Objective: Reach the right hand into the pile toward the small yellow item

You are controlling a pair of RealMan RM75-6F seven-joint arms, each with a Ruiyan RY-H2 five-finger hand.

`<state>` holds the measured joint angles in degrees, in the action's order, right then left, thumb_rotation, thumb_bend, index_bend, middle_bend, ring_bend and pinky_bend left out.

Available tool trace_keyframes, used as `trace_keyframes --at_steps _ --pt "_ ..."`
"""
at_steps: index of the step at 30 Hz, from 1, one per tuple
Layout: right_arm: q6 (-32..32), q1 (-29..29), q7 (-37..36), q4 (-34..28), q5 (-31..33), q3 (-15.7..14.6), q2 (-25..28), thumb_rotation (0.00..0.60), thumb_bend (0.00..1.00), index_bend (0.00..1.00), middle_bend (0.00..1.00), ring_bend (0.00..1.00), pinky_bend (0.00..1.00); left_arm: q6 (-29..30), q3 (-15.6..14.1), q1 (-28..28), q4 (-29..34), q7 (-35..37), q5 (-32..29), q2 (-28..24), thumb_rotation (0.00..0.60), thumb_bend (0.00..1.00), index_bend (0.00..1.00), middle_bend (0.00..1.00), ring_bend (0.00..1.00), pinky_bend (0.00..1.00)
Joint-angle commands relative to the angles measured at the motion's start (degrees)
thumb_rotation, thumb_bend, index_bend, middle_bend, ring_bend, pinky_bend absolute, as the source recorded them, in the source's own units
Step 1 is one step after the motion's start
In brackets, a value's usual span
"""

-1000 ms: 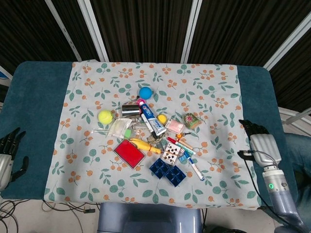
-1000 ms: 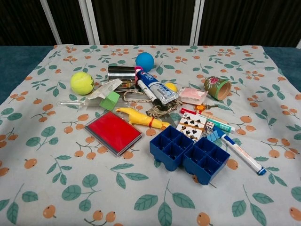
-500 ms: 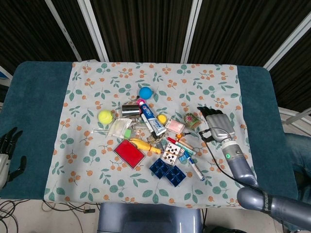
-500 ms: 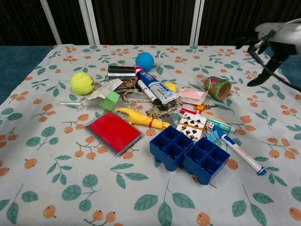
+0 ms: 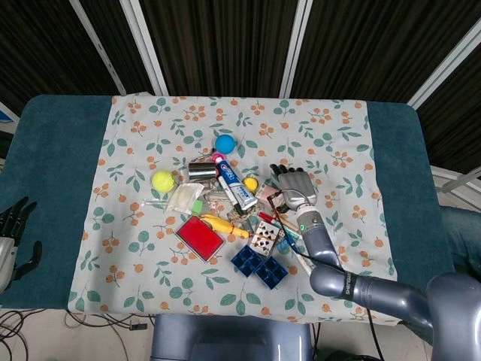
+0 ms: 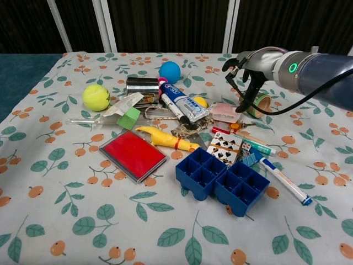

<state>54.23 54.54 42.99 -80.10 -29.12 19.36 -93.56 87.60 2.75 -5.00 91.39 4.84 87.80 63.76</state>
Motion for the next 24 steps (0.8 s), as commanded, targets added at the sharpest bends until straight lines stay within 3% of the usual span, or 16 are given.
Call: trace_keyframes --at_steps 1,11,24 --pt "-1.6 2.1 0.3 4.7 2.7 -0.6 -3.4 0.600 0.23 0.12 0.19 0.25 0.22 0.0 0.2 0.0 0.1 0.4 -0.2 0.0 0.600 0.52 0.02 0.00 0.05 0.13" --pt "-2.4 3.4 -1.2 10.6 2.2 -1.8 -7.0 0.600 0.26 0.14 0.23 0.32 0.24 -0.2 0.3 -0.2 0.1 0.5 -0.3 0.0 0.600 0.52 0.02 0.00 0.05 0.13" --pt "-3.1 4.2 -3.5 13.7 0.0 -2.4 -10.2 0.600 0.28 0.15 0.27 0.41 0.25 -0.4 0.2 -0.2 0.1 0.6 -0.2 0.0 0.600 0.52 0.02 0.00 0.05 0.13"
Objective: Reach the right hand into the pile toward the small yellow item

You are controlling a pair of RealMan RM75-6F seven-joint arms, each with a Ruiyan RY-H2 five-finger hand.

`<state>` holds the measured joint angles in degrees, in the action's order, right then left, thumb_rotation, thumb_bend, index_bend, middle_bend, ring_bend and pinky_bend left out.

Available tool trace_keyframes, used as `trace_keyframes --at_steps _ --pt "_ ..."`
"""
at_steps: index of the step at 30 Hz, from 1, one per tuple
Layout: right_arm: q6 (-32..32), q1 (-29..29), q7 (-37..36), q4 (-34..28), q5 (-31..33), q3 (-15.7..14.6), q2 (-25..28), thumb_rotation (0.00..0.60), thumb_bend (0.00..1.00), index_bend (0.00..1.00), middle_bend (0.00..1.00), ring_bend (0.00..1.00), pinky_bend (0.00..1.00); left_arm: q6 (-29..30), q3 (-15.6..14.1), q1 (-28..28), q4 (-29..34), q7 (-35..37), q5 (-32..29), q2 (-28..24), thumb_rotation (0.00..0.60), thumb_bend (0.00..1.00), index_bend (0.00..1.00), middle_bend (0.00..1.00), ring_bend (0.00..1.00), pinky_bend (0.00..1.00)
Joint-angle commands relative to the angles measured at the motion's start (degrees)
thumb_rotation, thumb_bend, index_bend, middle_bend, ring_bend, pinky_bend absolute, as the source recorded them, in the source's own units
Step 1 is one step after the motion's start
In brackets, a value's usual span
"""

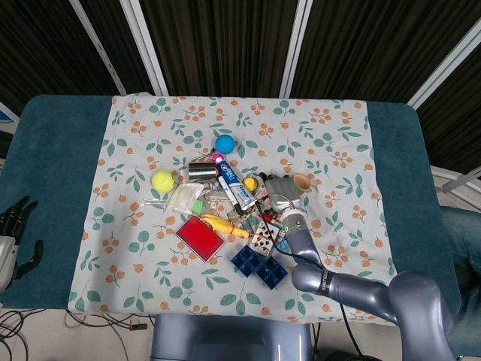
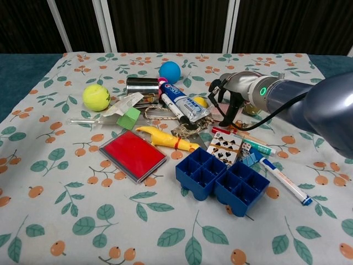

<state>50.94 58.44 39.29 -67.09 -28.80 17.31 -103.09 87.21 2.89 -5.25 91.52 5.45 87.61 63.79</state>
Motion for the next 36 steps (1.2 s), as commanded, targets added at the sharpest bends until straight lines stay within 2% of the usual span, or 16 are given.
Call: trace_keyframes --at_steps 1,9,24,31,36 --pt "0.2 0.4 0.4 0.9 -0.4 -0.4 -0.9 0.600 0.28 0.15 0.27 0.41 0.25 0.0 0.0 0.0 0.0 0.1 0.0 0.0 0.600 0.52 0.02 0.00 0.05 0.13" --pt "0.4 1.0 -0.2 2.5 -0.4 0.5 -2.6 0.600 0.32 0.18 0.31 0.49 0.27 -0.1 0.1 -0.1 0.1 0.5 -0.2 -0.2 0.600 0.52 0.02 0.00 0.05 0.15" --pt "-0.2 1.0 -1.0 -0.3 2.6 2.4 -1.0 0.600 0.35 0.18 0.31 0.48 0.27 -0.2 0.0 -0.1 0.2 0.4 -0.2 -0.2 0.600 0.52 0.02 0.00 0.05 0.16" --pt "-1.3 0.9 -2.6 -0.7 2.6 2.7 -0.7 0.600 0.48 0.24 0.41 0.58 0.30 -0.2 0.1 0.0 0.3 0.6 -0.4 -0.3 0.600 0.52 0.02 0.00 0.05 0.17" --pt "-1.0 0.1 -5.0 -2.8 0.9 3.1 0.8 0.600 0.49 0.26 0.42 0.59 0.30 -0.4 0.2 -0.1 0.3 0.6 -0.6 -0.4 0.600 0.52 0.02 0.00 0.05 0.18"
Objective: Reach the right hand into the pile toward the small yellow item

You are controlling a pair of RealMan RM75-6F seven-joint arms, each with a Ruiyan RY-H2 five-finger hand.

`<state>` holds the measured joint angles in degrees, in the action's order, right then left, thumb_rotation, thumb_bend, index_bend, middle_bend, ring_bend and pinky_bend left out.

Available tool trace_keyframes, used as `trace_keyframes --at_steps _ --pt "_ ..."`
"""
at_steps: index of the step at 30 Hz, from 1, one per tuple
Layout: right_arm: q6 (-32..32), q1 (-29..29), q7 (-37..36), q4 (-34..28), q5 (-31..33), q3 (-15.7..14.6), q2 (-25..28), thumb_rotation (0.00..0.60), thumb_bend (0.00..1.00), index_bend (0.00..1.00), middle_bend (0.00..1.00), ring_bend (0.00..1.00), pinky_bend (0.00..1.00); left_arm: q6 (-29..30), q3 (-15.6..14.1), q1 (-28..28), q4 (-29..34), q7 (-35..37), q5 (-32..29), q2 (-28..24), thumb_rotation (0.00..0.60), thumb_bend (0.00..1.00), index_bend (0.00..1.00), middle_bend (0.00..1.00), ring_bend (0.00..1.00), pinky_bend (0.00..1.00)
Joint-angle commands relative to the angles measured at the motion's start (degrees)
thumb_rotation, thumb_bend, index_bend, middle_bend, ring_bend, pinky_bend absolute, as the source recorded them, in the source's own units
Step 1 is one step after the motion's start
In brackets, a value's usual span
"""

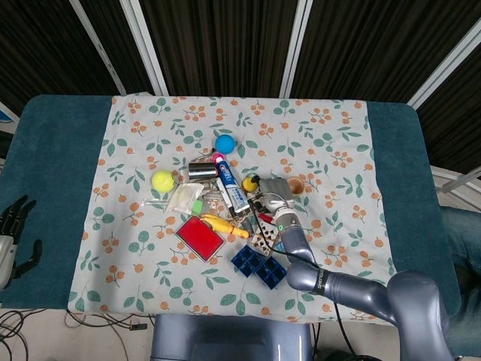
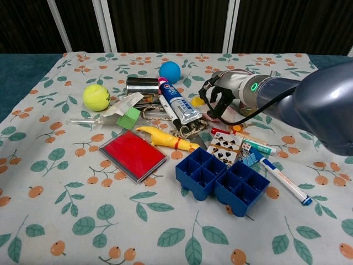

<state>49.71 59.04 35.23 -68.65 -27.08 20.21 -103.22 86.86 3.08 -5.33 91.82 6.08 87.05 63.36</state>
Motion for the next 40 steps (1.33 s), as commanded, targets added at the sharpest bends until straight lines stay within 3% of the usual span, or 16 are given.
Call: trace_keyframes --at_steps 1,7,16,25,29,32,35,40 --pt "0.5 -0.7 -1.3 -2.0 -1.1 0.3 1.5 0.600 0.49 0.26 0.42 0.59 0.30 0.0 0.0 0.0 0.0 0.0 0.0 0.0 0.600 0.52 0.02 0.00 0.05 0.18" --pt "1.3 -3.3 -5.2 -9.5 -3.0 1.5 6.8 0.600 0.49 0.26 0.42 0.59 0.30 0.0 0.0 0.0 0.0 -0.1 -0.1 -0.1 0.600 0.52 0.02 0.00 0.05 0.18" --pt "1.9 -9.8 -14.0 -25.3 -7.6 3.9 19.8 0.600 0.49 0.26 0.42 0.62 0.30 0.1 -0.1 0.1 0.0 -0.6 -0.1 0.1 0.600 0.52 0.03 0.00 0.05 0.19" --pt "-0.1 -17.8 -28.4 -38.6 -12.4 8.7 32.7 0.600 0.49 0.27 0.44 0.63 0.30 0.6 -0.2 0.4 0.1 -0.9 0.2 0.1 0.600 0.52 0.03 0.00 0.05 0.19" --pt "-6.3 -21.8 -38.3 -42.8 -12.4 11.4 39.3 0.600 0.49 0.28 0.44 0.63 0.30 0.8 -0.3 0.4 0.2 -1.2 0.4 0.2 0.600 0.52 0.03 0.00 0.05 0.19" --pt "-14.4 -24.9 -47.7 -44.1 -12.6 14.5 44.4 0.600 0.49 0.28 0.44 0.63 0.30 0.9 -0.3 0.5 0.2 -1.4 0.5 0.3 0.600 0.52 0.03 0.00 0.05 0.19" --pt "-20.1 -28.6 -54.9 -44.2 -16.5 17.6 47.7 0.600 0.49 0.28 0.44 0.63 0.30 1.0 -0.3 0.6 0.1 -1.4 0.6 0.3 0.600 0.52 0.03 0.00 0.05 0.20" --pt "-23.0 -34.1 -62.5 -44.7 -24.4 20.7 49.7 0.600 0.49 0.29 0.44 0.63 0.30 1.1 -0.4 0.6 0.0 -1.8 0.8 0.5 0.600 0.52 0.03 0.00 0.05 0.20"
